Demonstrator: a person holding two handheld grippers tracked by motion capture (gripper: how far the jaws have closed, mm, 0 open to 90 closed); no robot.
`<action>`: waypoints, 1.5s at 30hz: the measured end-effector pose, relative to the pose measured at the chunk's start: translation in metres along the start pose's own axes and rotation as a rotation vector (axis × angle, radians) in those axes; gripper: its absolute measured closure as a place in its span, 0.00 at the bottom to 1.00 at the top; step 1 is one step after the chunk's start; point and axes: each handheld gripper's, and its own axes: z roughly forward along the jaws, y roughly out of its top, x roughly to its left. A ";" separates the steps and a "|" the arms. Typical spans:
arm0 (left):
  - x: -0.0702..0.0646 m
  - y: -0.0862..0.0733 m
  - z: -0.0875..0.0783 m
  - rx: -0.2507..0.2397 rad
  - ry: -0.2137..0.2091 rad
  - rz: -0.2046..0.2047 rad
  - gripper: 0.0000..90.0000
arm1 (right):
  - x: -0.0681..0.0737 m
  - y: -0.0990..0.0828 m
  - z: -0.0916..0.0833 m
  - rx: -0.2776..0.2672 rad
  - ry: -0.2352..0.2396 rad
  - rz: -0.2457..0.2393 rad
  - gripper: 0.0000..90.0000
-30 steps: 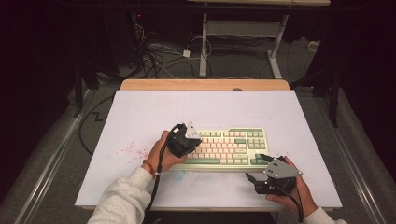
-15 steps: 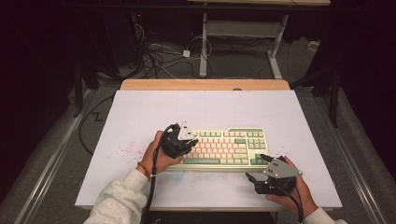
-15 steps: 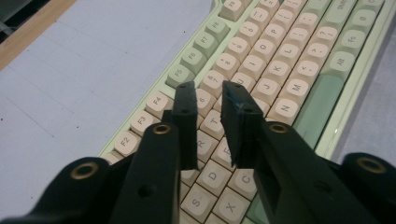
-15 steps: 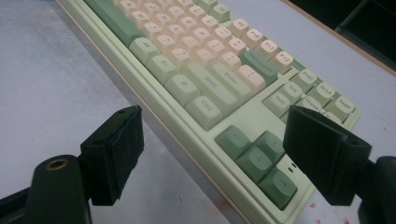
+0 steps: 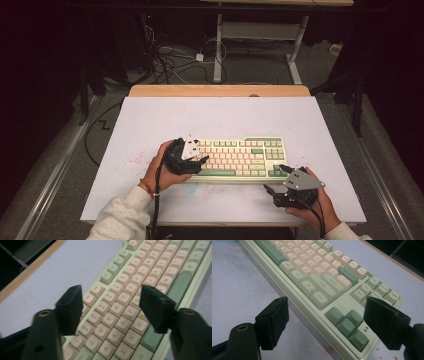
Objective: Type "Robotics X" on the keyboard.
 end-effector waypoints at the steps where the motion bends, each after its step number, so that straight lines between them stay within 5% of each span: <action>1: -0.001 -0.002 -0.001 -0.003 -0.007 -0.001 0.30 | 0.000 0.000 0.000 0.000 0.000 0.001 0.23; 6: -0.004 -0.012 -0.010 -0.040 0.003 0.016 0.23 | -0.001 0.000 0.000 0.001 0.000 0.009 0.23; 13: -0.007 -0.029 -0.018 -0.027 0.023 0.038 0.21 | -0.001 0.001 0.001 0.001 -0.002 0.010 0.23; 29: -0.005 -0.063 -0.038 0.011 0.058 0.002 0.20 | -0.001 0.004 0.004 -0.002 0.015 0.031 0.34; 37: -0.006 -0.075 -0.044 0.025 0.063 -0.012 0.20 | 0.000 0.007 0.004 -0.019 0.024 0.044 0.52; 45: -0.008 -0.083 -0.046 0.056 0.057 -0.017 0.20 | -0.002 0.017 0.009 -0.025 0.067 0.049 0.84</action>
